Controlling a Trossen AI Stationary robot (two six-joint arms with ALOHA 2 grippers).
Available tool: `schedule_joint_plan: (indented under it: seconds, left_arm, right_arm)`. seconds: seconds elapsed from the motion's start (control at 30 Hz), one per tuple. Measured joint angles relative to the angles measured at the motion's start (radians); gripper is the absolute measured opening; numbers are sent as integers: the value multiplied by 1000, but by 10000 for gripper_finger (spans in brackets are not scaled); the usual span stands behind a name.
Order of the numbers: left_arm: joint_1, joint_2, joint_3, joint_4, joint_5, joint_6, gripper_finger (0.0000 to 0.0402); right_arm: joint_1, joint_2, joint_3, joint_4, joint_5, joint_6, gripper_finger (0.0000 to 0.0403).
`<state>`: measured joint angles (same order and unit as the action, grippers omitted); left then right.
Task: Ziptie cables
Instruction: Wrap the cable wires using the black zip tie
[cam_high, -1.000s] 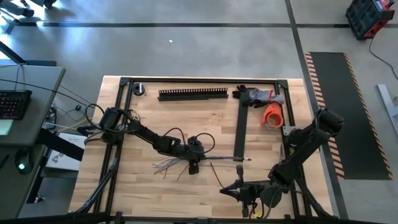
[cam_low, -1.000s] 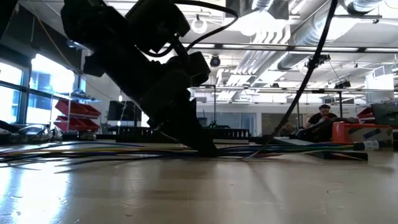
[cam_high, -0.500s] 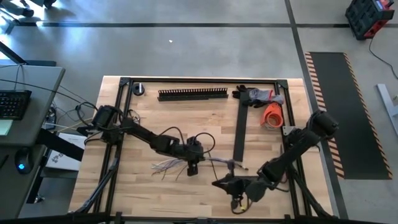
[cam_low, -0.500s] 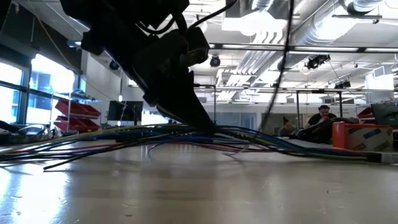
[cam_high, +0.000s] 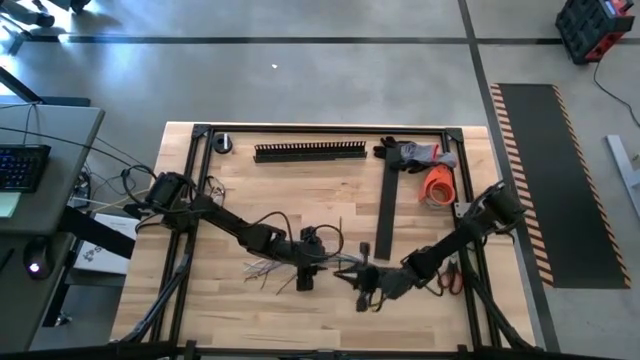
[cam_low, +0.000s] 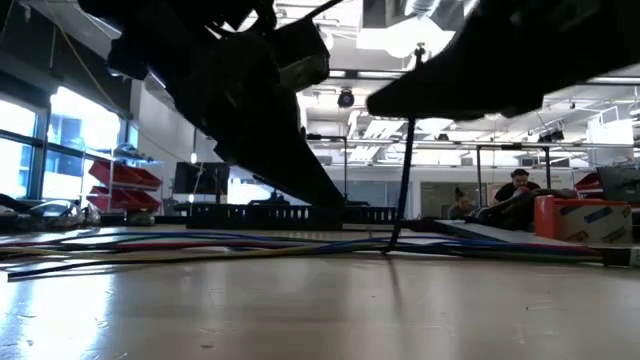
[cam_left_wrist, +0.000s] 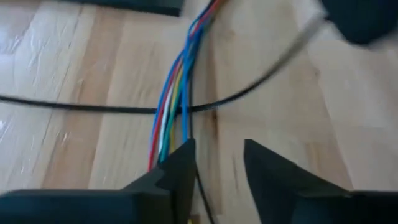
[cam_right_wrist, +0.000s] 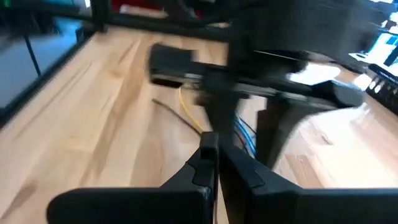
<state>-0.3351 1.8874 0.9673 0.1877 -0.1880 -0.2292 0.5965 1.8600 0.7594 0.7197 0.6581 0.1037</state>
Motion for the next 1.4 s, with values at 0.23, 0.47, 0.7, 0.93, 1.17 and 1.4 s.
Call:
schedule_joint_plan:
  seconds: [0.23,0.47,0.7,0.93,1.17,1.4]
  left_arm:
    - [-40,56,2,199,-90,85,165]
    - [-41,191,2,453,-205,125,159]
    - [-41,208,2,539,-214,172,125]
    - [-41,208,2,572,-209,205,30]
    - [-61,208,2,541,-237,206,1]
    - [-74,211,2,509,-267,198,0]
  right_arm:
    - [-55,-2,-152,278,-76,50,0]
    - [-59,-3,-133,292,-119,27,0]
    - [-60,-3,-132,277,-120,28,0]
    - [-60,-3,-132,272,-112,28,0]
    - [-60,-55,-133,180,-91,39,30]
    - [-25,-279,-133,-132,-138,72,141]
